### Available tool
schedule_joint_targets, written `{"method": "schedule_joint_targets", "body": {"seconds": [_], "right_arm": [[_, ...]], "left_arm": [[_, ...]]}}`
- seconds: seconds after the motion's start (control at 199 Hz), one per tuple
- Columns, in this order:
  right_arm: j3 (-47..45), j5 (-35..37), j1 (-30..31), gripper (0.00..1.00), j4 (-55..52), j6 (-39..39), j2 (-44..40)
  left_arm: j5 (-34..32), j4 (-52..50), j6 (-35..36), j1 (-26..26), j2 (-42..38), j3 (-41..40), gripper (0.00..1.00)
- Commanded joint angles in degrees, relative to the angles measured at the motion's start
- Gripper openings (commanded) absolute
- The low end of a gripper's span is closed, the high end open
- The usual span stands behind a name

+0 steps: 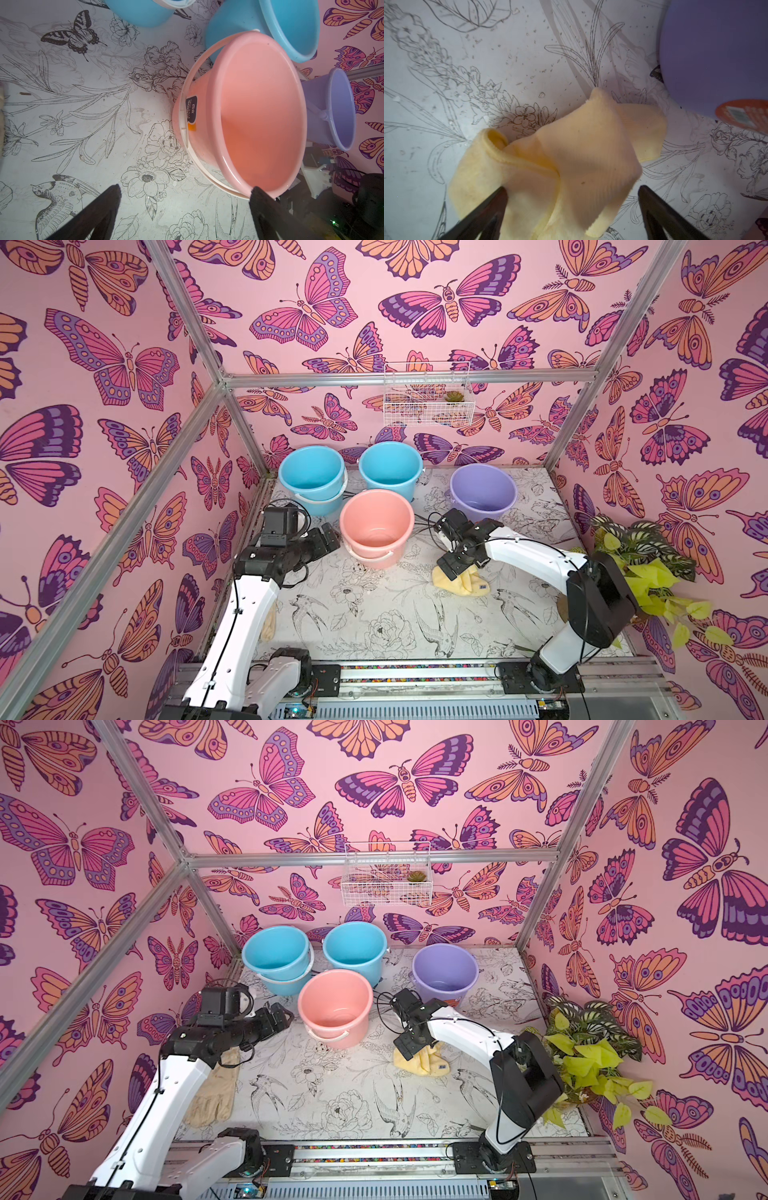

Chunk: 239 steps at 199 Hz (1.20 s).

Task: Wipe the inside of the bucket with a cloth
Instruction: Pick up the cleaning item at the center of the board.

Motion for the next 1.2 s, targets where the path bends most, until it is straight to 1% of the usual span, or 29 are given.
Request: {"method": "schedule_joint_targets", "body": {"seconds": [0.0, 0.09, 0.166, 0.407, 0.497, 0.593, 0.708, 0.794, 0.945, 1.055, 1.085, 1.196], "right_arm": [[2.1, 1.2, 0.3, 0.99, -2.2, -2.3, 2.3], [2.1, -1.5, 0.3, 1.0, -1.6, -1.8, 3.5], [2.2, -2.6, 0.4, 0.92, -1.4, -0.9, 4.3], [1.9, -2.5, 0.5, 0.49, -1.1, 0.9, 3.7], [2.1, -2.1, 0.5, 0.36, -1.6, 1.1, 3.1], [2.4, -2.0, 0.6, 0.16, -2.2, 1.3, 2.3], [3.2, -1.0, 1.0, 0.04, -3.2, 2.3, 1.1], [3.5, 0.1, 1.9, 0.0, -3.5, 3.0, -0.3], [5.4, 1.4, 3.2, 0.0, -5.1, 4.3, -3.7], [7.6, 1.8, 3.7, 0.0, -6.4, 5.3, -5.6], [8.4, 1.8, 3.7, 0.0, -7.0, 5.5, -7.9], [12.4, 2.5, 4.2, 0.0, -9.3, 6.3, -10.0]], "left_arm": [[-0.5, -1.5, -0.5, 0.2, -0.5, -0.2, 0.99], [-0.4, -1.4, -0.7, 0.2, -0.3, 0.0, 0.99], [-0.4, -1.4, -0.7, 0.3, 0.0, 0.0, 0.99], [-1.4, -1.9, -0.2, 0.2, 0.2, -0.1, 0.98], [-1.6, -1.9, 0.1, 0.2, 0.4, 0.1, 0.98], [-1.7, -1.8, 0.0, 0.2, 0.4, 0.2, 0.98], [-1.7, -2.0, 0.2, 0.2, 0.5, 0.5, 0.98], [-1.7, -1.8, 0.0, 0.2, 0.5, 0.5, 0.98], [-1.1, -2.2, 0.1, 0.3, 0.3, 1.1, 0.98], [-0.3, -2.3, 0.6, 0.2, 0.4, 1.5, 0.95], [-0.1, -2.3, 0.9, 0.2, 0.5, 1.6, 0.95], [0.6, -3.0, 1.5, 0.2, 1.1, 2.0, 0.93]]}}
